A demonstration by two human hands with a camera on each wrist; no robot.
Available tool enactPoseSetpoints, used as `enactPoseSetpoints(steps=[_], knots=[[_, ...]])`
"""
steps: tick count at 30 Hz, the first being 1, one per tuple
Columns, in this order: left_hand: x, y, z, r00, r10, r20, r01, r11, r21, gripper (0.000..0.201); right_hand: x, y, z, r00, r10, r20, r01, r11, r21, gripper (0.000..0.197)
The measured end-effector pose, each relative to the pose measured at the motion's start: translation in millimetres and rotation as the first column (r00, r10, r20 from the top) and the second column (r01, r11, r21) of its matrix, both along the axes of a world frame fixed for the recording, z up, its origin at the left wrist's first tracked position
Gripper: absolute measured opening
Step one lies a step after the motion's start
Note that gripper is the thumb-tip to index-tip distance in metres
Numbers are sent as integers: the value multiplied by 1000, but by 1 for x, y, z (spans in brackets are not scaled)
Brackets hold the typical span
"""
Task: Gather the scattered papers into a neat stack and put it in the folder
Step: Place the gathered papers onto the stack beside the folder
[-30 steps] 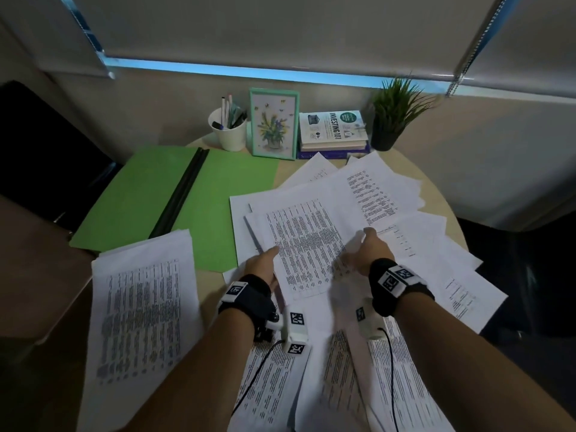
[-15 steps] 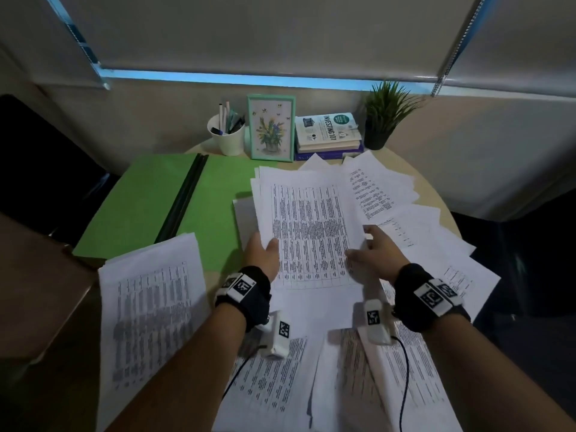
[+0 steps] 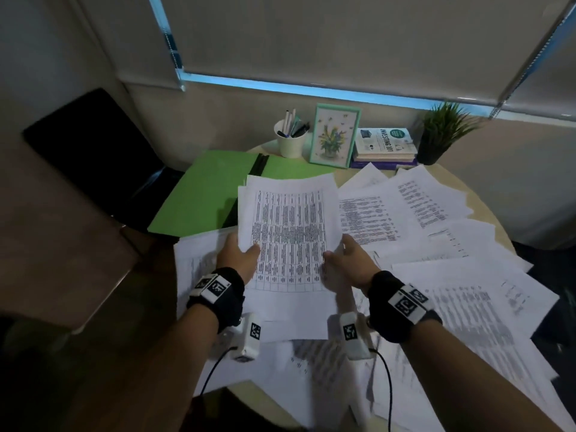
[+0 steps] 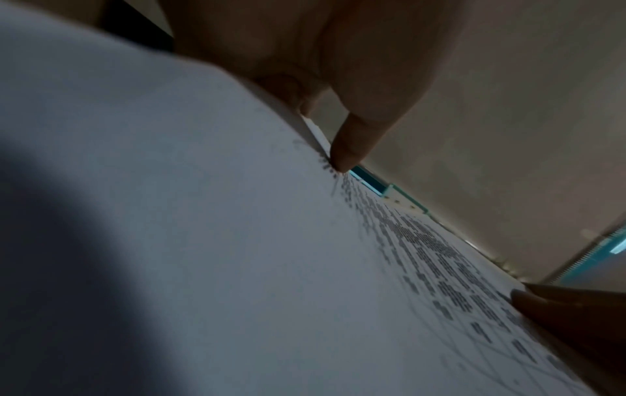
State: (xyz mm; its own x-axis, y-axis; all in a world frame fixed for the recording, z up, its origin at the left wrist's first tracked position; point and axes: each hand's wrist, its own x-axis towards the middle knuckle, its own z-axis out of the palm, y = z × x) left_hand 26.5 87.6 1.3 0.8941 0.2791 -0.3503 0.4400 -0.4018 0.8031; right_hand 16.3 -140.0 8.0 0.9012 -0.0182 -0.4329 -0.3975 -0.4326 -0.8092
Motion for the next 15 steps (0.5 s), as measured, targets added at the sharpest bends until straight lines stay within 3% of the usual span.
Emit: enactPoseSetpoints(steps=[6,11,15], knots=[[-31,74,-24,991,86,-107,-81,996,46,34,-11,76,-21,994,100,-50,-105,990,-95,55],[-55,111,-45,971,127,-201,-117,991,61,28,-18,113,-51,974,192,-119,-208,968,-139,44],[-65,129,-58,946,166,-279,-138,984,116,30,-22,129,-70,967,201,-155,-230,951,-206,48]])
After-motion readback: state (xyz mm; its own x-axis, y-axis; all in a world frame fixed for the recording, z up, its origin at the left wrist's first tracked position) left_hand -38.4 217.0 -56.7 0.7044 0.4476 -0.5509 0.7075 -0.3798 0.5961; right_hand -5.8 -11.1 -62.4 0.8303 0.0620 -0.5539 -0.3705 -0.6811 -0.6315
